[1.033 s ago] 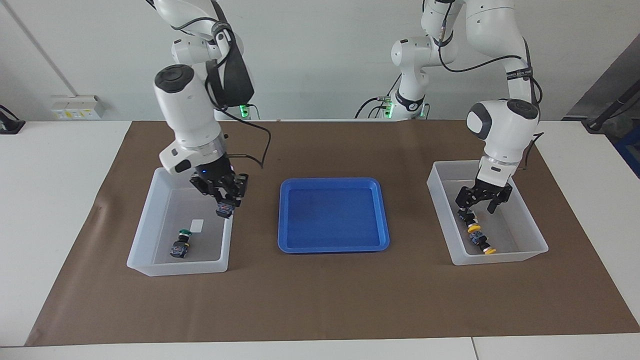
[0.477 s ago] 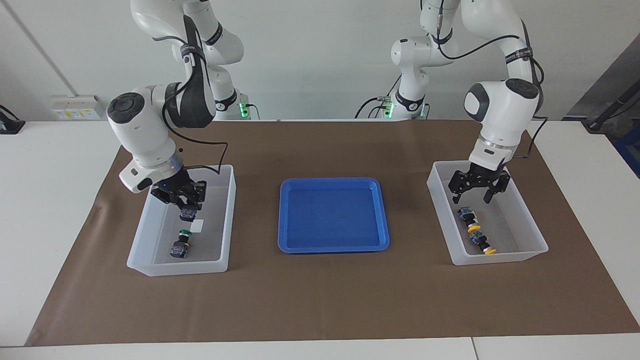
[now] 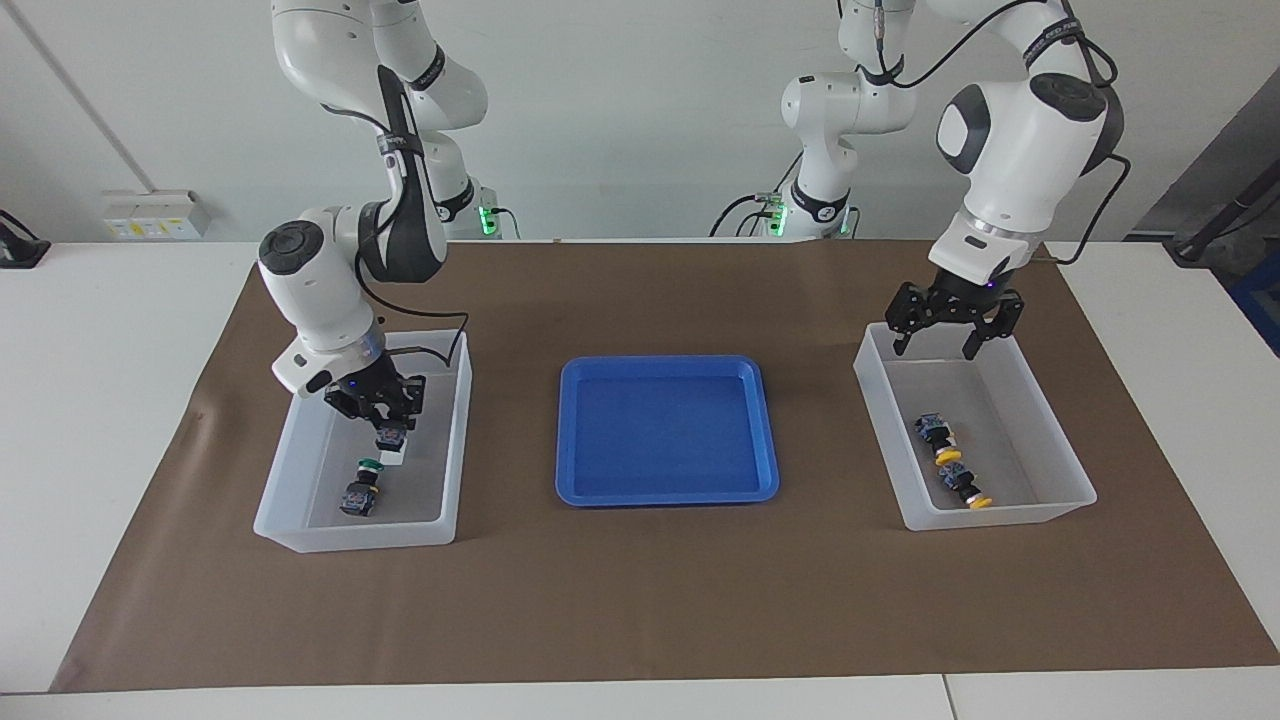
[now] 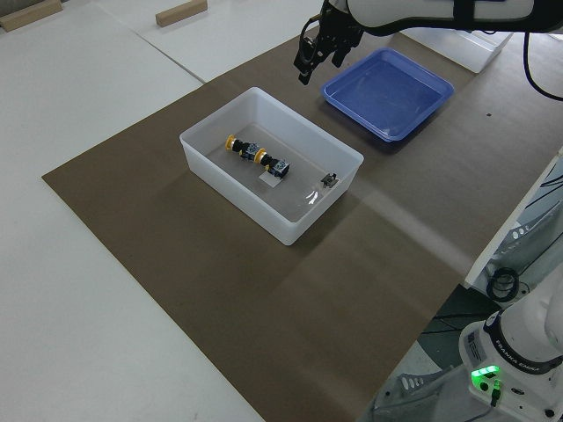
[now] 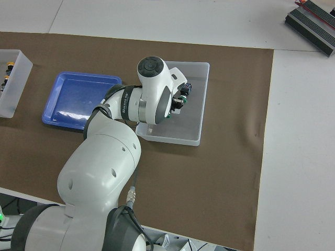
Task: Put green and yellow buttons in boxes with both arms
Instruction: 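Release the yellow button while the right gripper places the green button in the right box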
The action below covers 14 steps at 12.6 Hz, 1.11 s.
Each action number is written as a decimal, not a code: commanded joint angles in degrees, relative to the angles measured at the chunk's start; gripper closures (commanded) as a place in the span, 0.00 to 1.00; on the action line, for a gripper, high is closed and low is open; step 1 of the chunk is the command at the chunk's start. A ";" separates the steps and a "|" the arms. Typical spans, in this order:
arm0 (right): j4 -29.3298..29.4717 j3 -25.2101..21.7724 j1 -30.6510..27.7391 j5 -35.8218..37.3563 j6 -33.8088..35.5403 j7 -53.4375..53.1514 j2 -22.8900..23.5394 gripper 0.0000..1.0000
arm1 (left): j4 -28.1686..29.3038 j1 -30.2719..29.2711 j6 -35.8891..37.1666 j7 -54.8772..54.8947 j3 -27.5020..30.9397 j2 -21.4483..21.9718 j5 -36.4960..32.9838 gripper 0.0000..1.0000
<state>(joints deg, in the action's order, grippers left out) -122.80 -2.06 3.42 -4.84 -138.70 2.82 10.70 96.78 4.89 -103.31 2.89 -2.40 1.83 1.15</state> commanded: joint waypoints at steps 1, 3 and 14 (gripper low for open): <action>-0.60 0.48 -0.87 -1.67 -2.72 0.78 1.17 0.18 | -7.03 -0.32 6.44 0.88 0.38 -2.71 -1.24 0.00; 0.45 0.48 -0.69 -1.58 -2.37 0.78 0.65 0.00 | -8.54 -0.41 9.17 0.97 0.73 -2.45 -1.06 0.00; 21.18 0.30 -0.78 5.45 30.21 -8.97 -10.51 0.00 | -2.56 -0.94 11.73 2.80 0.99 1.86 -1.15 0.00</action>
<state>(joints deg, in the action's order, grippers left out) -105.06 -2.28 3.34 -0.62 -112.93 -4.89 0.87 92.60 4.72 -91.28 3.60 -1.37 1.85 1.10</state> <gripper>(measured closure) 0.000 0.000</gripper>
